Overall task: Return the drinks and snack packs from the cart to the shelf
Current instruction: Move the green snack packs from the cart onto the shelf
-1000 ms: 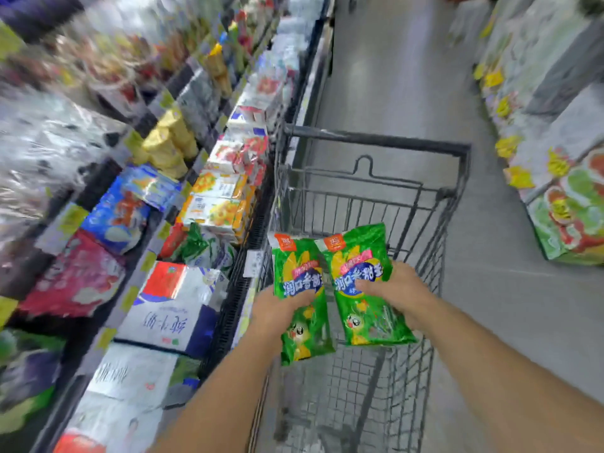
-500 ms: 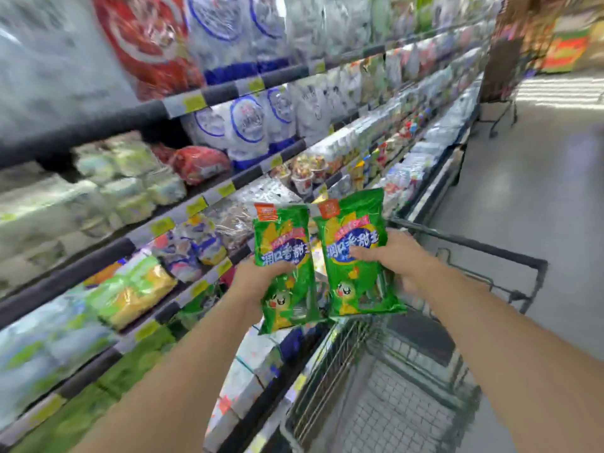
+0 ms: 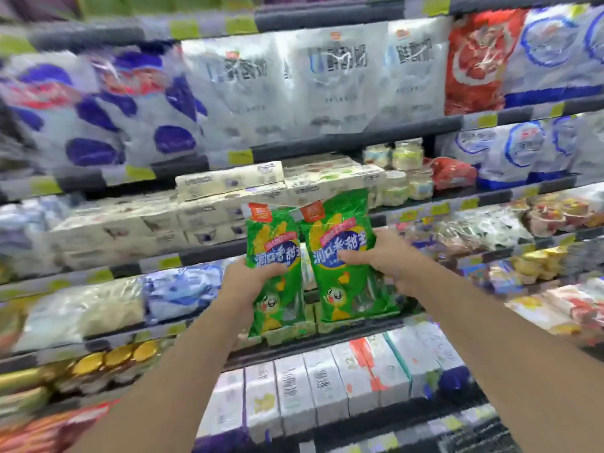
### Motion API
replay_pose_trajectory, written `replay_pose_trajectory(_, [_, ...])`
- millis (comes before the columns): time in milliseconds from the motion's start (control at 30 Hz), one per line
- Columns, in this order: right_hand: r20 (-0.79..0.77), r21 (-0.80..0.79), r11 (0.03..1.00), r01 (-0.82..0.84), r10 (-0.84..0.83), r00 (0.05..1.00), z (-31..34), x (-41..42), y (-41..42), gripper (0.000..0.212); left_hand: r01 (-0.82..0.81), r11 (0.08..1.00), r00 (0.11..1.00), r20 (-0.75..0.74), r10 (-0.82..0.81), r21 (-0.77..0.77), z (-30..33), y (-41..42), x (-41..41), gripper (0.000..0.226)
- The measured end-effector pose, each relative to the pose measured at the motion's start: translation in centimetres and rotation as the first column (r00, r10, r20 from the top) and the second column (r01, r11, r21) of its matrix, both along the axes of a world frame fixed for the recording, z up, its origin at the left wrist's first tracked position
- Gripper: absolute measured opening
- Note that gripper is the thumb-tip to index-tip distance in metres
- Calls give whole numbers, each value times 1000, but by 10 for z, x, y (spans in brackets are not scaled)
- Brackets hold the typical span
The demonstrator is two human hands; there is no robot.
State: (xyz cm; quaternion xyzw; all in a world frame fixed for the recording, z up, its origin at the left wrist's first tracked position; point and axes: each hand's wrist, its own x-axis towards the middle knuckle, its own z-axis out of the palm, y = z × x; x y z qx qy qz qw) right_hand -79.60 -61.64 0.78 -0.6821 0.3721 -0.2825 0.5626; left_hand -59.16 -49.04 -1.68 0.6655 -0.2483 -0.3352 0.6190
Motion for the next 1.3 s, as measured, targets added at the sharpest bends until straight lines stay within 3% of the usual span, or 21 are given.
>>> replay_pose_trajectory(167, [19,9,971,-241,241,970,4,166,84,17,-263,965,964,23,263,-15,7,127,122,32])
replay_pose_trajectory(367, [21,29,876,-481,480,877,0,342,203,41,-464,886,881,93,463,-12,17,286,252,34])
replay_pose_trajectory(500, [32,17,814,-581,580,814,-6,435,280,77,-568,823,817,107,566,-16,16,380,310,88])
replay_pose_trajectory(600, [48,9,771,-637,636,770,-9,486,328,59,-636,771,765,108,634,-26,12,433,339,93])
replay_pose_trajectory(633, [49,6,762,-648,647,761,-8,498,343,52,-641,767,763,89,641,-22,11,447,347,91])
replay_pose_trajectory(733, [60,10,708,-706,705,707,-8,534,372,29,-676,736,735,53,676,-33,5,477,367,31])
replay_pose_trajectory(1000, [20,32,659,-752,751,659,-12,626,389,33,-704,710,708,55,704,-17,-10,491,441,22])
replay_pose_trajectory(1067, [28,43,658,-752,752,659,-11,646,380,32,-695,718,718,28,696,-33,-2,482,462,46])
replay_pose_trajectory(1133, [22,51,667,-744,744,668,-7,663,370,49,-669,742,742,0,670,-44,9,470,484,74])
replay_pose_trajectory(1167, [21,56,668,-742,742,670,-6,673,364,58,-659,751,751,9,660,-43,17,464,491,75])
replay_pose_trajectory(1267, [37,51,674,-737,736,675,2,698,352,39,-628,776,776,16,630,-65,27,447,516,21])
replay_pose_trajectory(1300, [37,47,684,-728,727,686,3,704,350,33,-625,779,779,17,627,-51,32,440,523,30])
